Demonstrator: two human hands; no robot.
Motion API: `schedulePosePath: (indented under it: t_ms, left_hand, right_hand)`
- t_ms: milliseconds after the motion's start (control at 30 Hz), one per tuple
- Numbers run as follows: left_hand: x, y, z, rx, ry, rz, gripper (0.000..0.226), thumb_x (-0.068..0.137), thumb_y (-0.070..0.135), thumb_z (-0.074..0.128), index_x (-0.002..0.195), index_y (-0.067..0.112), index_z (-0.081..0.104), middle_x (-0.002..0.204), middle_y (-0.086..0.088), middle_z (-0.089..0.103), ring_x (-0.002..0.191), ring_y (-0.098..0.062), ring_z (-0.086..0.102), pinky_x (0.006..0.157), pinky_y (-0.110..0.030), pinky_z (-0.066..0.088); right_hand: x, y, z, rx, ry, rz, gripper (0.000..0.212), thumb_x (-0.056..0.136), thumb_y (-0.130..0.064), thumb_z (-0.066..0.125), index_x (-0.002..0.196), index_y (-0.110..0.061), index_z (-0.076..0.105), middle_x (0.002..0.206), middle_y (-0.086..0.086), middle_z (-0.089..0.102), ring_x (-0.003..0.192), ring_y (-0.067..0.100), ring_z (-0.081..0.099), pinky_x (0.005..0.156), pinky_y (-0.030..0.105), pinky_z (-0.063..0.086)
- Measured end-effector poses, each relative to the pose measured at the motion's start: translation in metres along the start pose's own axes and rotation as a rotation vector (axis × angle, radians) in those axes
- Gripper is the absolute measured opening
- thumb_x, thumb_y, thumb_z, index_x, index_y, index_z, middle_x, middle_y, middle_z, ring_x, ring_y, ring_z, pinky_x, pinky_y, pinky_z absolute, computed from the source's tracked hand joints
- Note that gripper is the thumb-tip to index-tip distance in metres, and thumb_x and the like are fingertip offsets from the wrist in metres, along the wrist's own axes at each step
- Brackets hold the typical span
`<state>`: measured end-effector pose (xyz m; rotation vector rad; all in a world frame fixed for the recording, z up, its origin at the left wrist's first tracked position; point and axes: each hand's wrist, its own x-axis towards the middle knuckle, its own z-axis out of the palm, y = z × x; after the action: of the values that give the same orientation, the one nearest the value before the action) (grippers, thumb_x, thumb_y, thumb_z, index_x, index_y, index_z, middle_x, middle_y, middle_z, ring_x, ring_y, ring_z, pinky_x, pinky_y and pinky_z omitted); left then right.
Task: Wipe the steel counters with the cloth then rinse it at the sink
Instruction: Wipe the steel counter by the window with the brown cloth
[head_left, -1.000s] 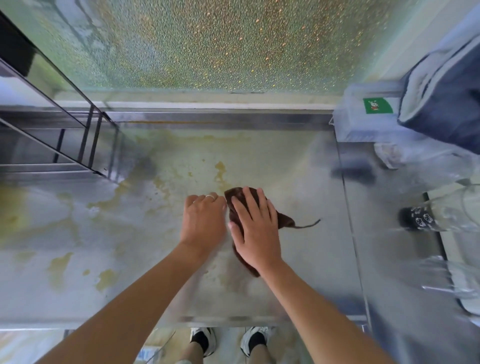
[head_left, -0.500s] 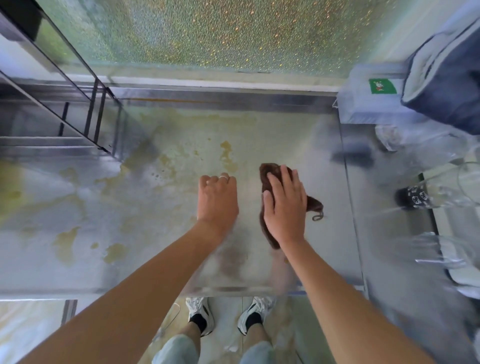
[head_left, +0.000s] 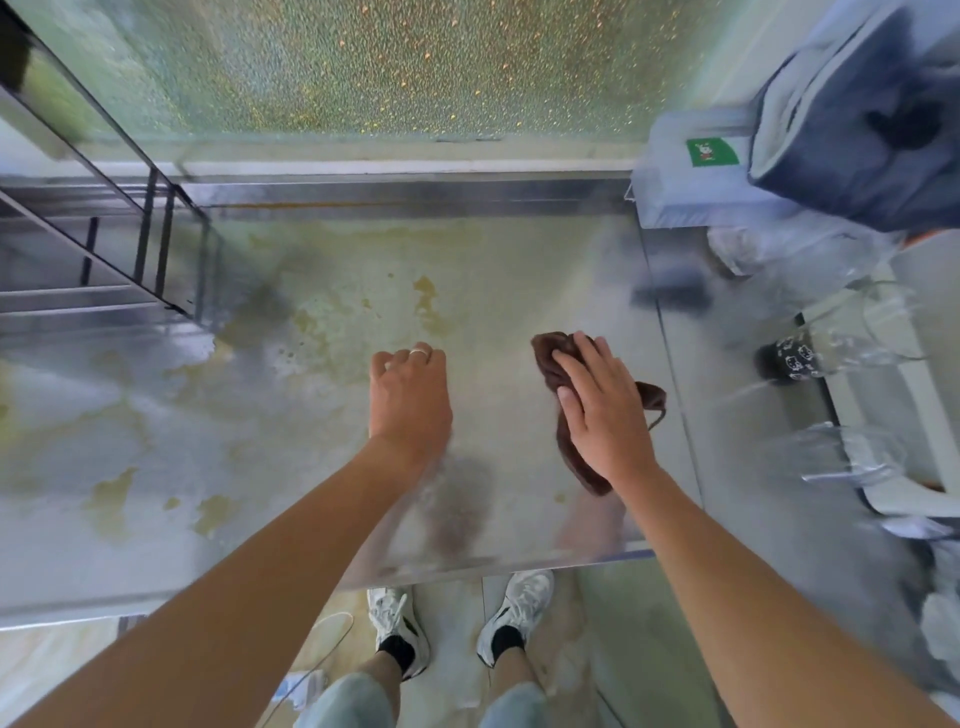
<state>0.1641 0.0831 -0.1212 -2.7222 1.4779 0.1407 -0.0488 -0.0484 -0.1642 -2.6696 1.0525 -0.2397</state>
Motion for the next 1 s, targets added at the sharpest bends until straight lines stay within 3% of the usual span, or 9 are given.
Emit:
schedulePosePath:
  t_ms: [100, 200, 267, 467, 667, 833, 933, 1000]
  left_hand:
    - [-0.002, 0.001, -0.001, -0.027, -0.020, -0.030, 0.035, 0.088, 0.009, 0.048, 0.120, 0.019, 0.059, 0.123, -0.001, 0.061, 0.110, -0.020, 0.059, 0.102, -0.036, 0.033]
    - [-0.004, 0.003, 0.001, -0.028, -0.024, -0.025, 0.042, 0.087, 0.008, 0.048, 0.128, 0.016, 0.054, 0.131, -0.003, 0.058, 0.115, -0.021, 0.056, 0.104, -0.036, 0.031]
    - [-0.005, 0.004, 0.002, -0.026, -0.016, -0.017, 0.042, 0.087, 0.008, 0.048, 0.128, 0.016, 0.055, 0.130, -0.003, 0.059, 0.115, -0.021, 0.056, 0.104, -0.037, 0.031]
    - [-0.001, -0.003, 0.006, -0.051, 0.025, -0.009, 0.024, 0.095, 0.018, 0.047, 0.114, 0.023, 0.062, 0.120, 0.003, 0.063, 0.106, -0.017, 0.060, 0.103, -0.036, 0.036]
    - [0.000, -0.009, 0.001, -0.063, 0.022, -0.007, 0.023, 0.087, 0.012, 0.059, 0.105, 0.025, 0.063, 0.113, 0.003, 0.064, 0.107, -0.019, 0.060, 0.101, -0.036, 0.030]
    - [-0.005, -0.015, 0.000, -0.060, -0.025, 0.052, 0.048, 0.076, 0.003, 0.065, 0.119, 0.023, 0.059, 0.126, 0.001, 0.059, 0.116, -0.018, 0.056, 0.106, -0.037, 0.027]
    - [-0.005, -0.021, -0.002, -0.087, -0.043, 0.078, 0.051, 0.076, -0.002, 0.056, 0.121, 0.023, 0.057, 0.130, 0.001, 0.057, 0.119, -0.018, 0.055, 0.107, -0.039, 0.026]
    - [-0.003, -0.024, -0.003, -0.104, -0.044, 0.093, 0.048, 0.078, -0.002, 0.052, 0.117, 0.025, 0.058, 0.127, 0.003, 0.058, 0.117, -0.017, 0.055, 0.103, -0.038, 0.028]
  right_hand:
    - [-0.024, -0.009, 0.002, 0.013, 0.059, 0.144, 0.042, 0.107, -0.023, 0.041, 0.147, -0.014, 0.053, 0.166, 0.011, 0.034, 0.156, 0.035, 0.024, 0.123, 0.054, 0.027]
    - [-0.046, -0.057, 0.014, 0.020, 0.084, 0.299, 0.044, 0.108, -0.024, 0.038, 0.148, -0.012, 0.050, 0.166, 0.013, 0.032, 0.157, 0.037, 0.021, 0.127, 0.054, 0.022]
    - [-0.053, -0.094, 0.022, 0.027, 0.065, 0.308, 0.044, 0.108, -0.025, 0.038, 0.150, -0.013, 0.048, 0.168, 0.012, 0.029, 0.158, 0.036, 0.017, 0.128, 0.053, 0.019]
    - [-0.042, -0.174, 0.043, 0.058, 0.013, 0.190, 0.049, 0.103, -0.021, 0.034, 0.150, -0.017, 0.046, 0.169, 0.009, 0.026, 0.159, 0.036, 0.013, 0.128, 0.052, 0.018]
    - [-0.021, -0.108, 0.035, 0.064, -0.017, -0.116, 0.043, 0.110, -0.029, 0.038, 0.149, -0.017, 0.051, 0.167, 0.009, 0.033, 0.158, 0.030, 0.022, 0.126, 0.048, 0.023]
    - [0.001, -0.044, 0.021, -0.040, 0.112, 0.216, 0.042, 0.108, -0.027, 0.040, 0.147, -0.017, 0.052, 0.164, 0.011, 0.038, 0.153, 0.036, 0.030, 0.121, 0.052, 0.030]
    - [0.009, -0.071, 0.027, -0.042, 0.152, 0.426, 0.042, 0.108, -0.026, 0.039, 0.147, -0.015, 0.052, 0.165, 0.012, 0.036, 0.154, 0.039, 0.026, 0.124, 0.052, 0.025]
    - [0.011, -0.103, 0.035, -0.005, 0.164, 0.426, 0.044, 0.107, -0.025, 0.041, 0.148, -0.014, 0.051, 0.166, 0.013, 0.034, 0.154, 0.041, 0.024, 0.124, 0.053, 0.023]
